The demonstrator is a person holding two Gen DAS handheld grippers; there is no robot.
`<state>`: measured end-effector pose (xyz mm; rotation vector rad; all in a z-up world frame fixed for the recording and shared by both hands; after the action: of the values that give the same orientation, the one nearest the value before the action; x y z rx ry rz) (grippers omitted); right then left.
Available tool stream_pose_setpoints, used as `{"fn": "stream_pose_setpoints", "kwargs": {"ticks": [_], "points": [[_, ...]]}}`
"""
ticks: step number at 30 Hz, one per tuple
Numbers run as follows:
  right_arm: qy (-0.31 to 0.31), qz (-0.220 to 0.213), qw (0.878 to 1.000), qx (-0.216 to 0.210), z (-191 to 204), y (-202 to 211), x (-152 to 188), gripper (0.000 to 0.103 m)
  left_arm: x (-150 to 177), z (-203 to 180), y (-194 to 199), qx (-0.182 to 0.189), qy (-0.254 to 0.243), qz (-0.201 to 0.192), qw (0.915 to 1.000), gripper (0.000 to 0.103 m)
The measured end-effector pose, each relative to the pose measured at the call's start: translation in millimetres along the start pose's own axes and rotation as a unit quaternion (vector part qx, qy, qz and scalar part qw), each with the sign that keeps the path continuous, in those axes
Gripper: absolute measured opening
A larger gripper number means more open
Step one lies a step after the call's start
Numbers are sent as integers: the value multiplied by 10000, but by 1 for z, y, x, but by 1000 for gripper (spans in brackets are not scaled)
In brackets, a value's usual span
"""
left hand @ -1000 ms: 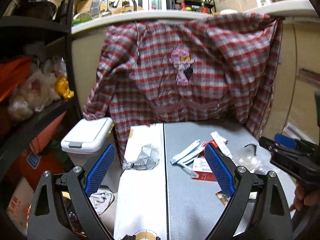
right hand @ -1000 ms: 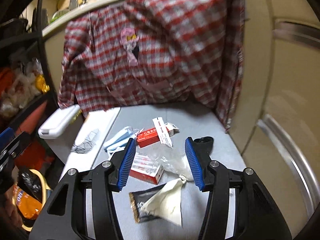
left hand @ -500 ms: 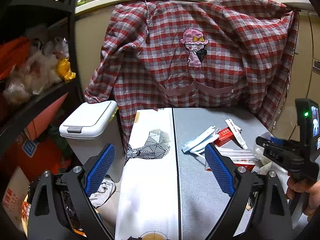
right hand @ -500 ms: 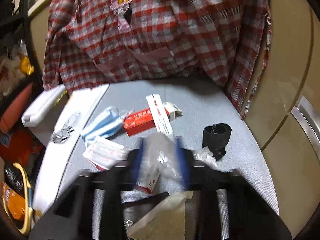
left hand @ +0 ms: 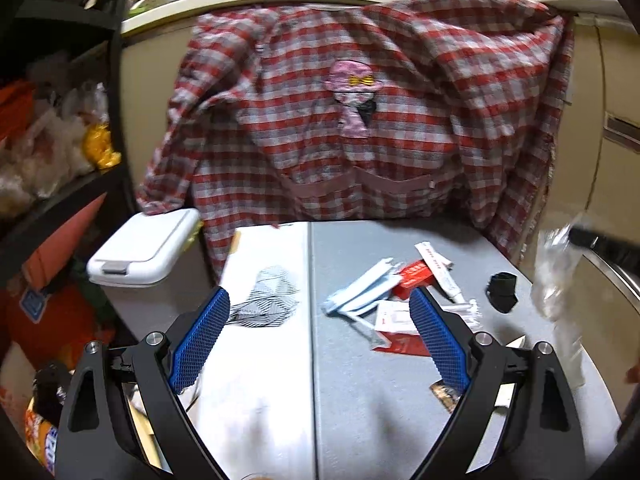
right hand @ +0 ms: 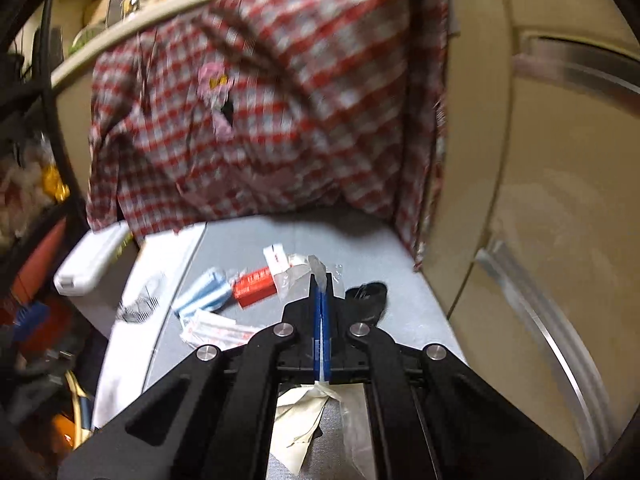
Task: Collect trash
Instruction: 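Close the right tool on the clear plastic wrapper, then close the left tool on the clear plastic tube packet while the right tool holds the wrapper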
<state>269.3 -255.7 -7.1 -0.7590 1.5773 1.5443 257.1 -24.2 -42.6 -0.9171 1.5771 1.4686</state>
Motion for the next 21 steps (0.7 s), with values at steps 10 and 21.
{"fn": "stream_pose_setpoints", "kwargs": {"ticks": [10,21], "points": [[16,184,9998,-91,-7,-7,2,1,8,-49,-71,489,27,383,9981,88],[78,238,9994,-246,-2,-15,3,1,43,-53,-118,627,295,1200,9904,88]]}}
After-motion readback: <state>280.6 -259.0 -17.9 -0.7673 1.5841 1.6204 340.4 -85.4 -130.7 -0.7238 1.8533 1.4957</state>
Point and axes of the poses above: each gripper's, at about its wrist camera, not at the fingertips, and y roughly against the way its jaws point, z to its left, x to its underside, the point moved 1 cm from there along -y, roughly the way its jaws point, and after that the axes turned 3 degrees about x, right-handed, at the moved point
